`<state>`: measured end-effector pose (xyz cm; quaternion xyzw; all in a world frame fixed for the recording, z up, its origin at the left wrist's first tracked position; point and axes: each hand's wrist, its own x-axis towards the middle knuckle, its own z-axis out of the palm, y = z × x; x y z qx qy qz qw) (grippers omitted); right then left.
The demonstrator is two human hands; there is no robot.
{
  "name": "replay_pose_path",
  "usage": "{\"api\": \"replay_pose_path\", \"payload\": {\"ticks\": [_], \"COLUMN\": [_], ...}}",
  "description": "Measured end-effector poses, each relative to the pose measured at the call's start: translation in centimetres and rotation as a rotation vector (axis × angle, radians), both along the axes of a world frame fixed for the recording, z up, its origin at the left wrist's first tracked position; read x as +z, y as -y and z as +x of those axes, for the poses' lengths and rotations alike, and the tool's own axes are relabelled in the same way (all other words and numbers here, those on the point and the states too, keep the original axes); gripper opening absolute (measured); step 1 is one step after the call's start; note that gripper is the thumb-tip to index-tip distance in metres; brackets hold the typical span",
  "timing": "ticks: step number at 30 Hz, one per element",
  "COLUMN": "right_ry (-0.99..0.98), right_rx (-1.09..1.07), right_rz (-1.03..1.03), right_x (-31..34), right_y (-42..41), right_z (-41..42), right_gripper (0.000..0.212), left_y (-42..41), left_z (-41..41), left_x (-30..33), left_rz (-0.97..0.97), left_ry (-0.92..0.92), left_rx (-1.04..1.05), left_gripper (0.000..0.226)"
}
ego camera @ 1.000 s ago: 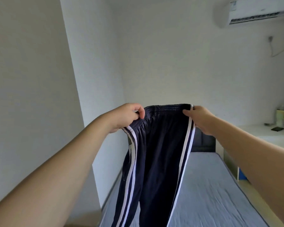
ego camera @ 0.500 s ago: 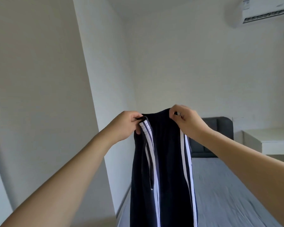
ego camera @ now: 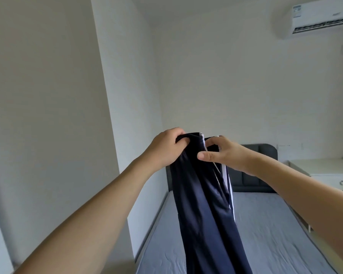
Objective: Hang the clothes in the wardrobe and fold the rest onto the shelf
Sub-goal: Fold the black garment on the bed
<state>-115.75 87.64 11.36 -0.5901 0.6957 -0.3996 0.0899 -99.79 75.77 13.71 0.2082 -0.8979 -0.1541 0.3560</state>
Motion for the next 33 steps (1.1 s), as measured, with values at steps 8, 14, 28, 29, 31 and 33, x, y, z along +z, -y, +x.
{"api": "replay_pose_path", "payload": {"ticks": [8,14,28,29,31,33], "right_ry": [0.097,0.360,-0.233,-0.286,-0.340,-0.330], "right_rx": [-0.041,-0.021,-0.188,-0.204,-0.220,-0.251], "right_rz": [-0.136,-0.229,-0.133,-0.124,-0.131,-0.178], "right_x": [0.2,0.8,1.3,1.3,1.0,0.8], "right_y": [-0.8,-2.1,-3.1,-3.1,-3.0,-2.8], "right_z": [-0.2,-0.4,0.0,0.1,0.2,0.2], "right_gripper": [0.017,0.005,0.038,0.032,0.022,0.017], "left_y": [-0.7,0.2,-0.6,-0.7,-0.9,-1.2], "left_z": [0.5,1.4,1.0,0.9,0.9,1.0], "left_x": [-1.3,-4.1,-1.7,-1.9,-2.0,-2.3], "left_rz": [0.035,-0.164,-0.062,-0.063,-0.086,-0.128], "left_ry": [0.096,0.265,0.031,0.010,-0.001,-0.022], "left_rx": [-0.125,0.000,-0.123,-0.144,-0.183,-0.237], "left_gripper": [0.012,0.043,0.005,0.006,0.018,0.018]}}
